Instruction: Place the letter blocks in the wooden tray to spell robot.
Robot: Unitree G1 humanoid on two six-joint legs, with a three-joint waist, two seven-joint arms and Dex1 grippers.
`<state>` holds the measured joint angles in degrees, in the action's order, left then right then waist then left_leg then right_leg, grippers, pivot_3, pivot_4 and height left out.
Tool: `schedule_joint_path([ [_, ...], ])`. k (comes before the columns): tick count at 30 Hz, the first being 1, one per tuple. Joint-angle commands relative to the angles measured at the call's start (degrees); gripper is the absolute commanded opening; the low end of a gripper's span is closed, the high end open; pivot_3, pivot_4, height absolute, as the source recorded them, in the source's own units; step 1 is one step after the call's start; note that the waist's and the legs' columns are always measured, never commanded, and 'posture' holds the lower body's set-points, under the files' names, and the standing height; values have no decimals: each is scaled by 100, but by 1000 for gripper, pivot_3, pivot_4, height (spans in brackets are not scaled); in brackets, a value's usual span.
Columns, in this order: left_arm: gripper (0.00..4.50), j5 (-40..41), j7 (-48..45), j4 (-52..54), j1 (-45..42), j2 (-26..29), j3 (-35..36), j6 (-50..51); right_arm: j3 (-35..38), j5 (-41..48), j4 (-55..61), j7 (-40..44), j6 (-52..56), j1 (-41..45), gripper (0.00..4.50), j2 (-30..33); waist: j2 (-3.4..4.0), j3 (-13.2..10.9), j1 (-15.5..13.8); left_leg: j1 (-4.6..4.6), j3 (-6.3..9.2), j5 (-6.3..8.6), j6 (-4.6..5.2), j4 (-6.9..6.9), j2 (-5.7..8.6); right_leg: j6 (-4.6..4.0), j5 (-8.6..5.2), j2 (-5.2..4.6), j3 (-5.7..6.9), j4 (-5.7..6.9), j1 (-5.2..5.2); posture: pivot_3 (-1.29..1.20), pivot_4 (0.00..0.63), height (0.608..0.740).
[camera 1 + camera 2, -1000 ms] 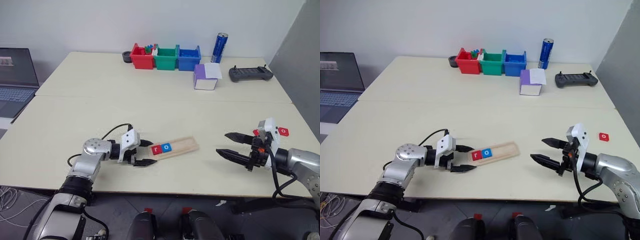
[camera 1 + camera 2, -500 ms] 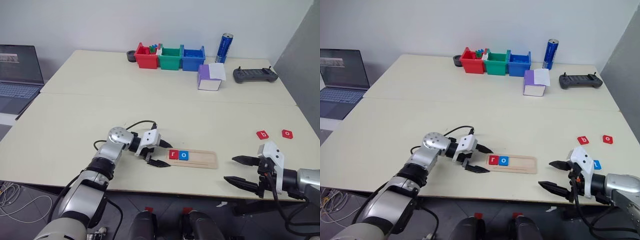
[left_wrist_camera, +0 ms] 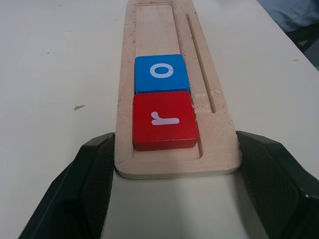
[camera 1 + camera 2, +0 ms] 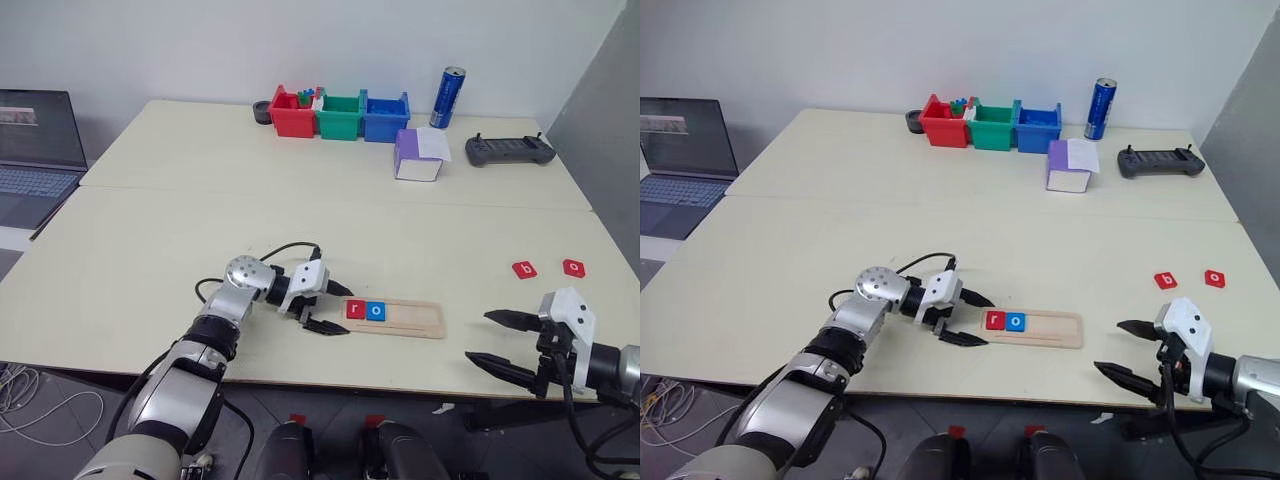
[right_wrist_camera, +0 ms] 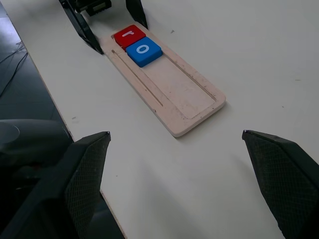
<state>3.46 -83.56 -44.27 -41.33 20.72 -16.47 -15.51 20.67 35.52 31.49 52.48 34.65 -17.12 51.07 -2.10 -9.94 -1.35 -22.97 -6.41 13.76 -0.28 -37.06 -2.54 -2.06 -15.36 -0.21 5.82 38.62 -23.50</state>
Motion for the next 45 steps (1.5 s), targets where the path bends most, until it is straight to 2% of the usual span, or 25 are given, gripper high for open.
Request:
schedule_joint_path([
  [1,3399,-97,127,200,65,-63,-63,75,159,-7,-18,98,-87,71,4500,67,0,0,-2,0,0,0,0,0,0,0,0,0,0,-1,0,0,150,740],
  [25,3399,-115,324,1098,127,-63,-169,1062,48,-65,-261,137,-35,345,4500,21,-2,-2,1,0,1,0,0,2,-2,0,0,2,0,-1,0,0,150,740],
  [27,4125,-139,368,1118,115,-69,-177,1132,44,-60,-264,131,-27,362,4500,19,-2,-2,1,0,1,0,0,2,-2,0,0,2,0,-1,0,0,150,740],
  [28,4352,-140,375,1128,113,-70,-180,1163,43,-59,-265,129,-24,369,4500,18,-2,-2,1,0,1,0,0,2,-2,0,0,2,0,-1,0,0,150,740],
  [31,4468,-268,509,1167,113,-21,-210,920,83,-37,-273,131,-5,375,4500,21,-2,-2,1,0,1,0,0,2,-2,0,0,3,0,-1,0,0,150,740],
  [39,4468,47,353,1757,207,390,78,1030,557,60,-417,51,48,336,4500,-10,-2,-2,7,0,1,0,-1,2,-3,0,0,3,-2,0,0,0,150,740],
  [45,4468,910,56,2369,554,1152,847,1365,1135,183,-789,-453,99,725,4500,-296,-1,-2,39,6,0,-1,-2,6,-6,-1,-1,4,-5,5,-1,0,150,740],
])
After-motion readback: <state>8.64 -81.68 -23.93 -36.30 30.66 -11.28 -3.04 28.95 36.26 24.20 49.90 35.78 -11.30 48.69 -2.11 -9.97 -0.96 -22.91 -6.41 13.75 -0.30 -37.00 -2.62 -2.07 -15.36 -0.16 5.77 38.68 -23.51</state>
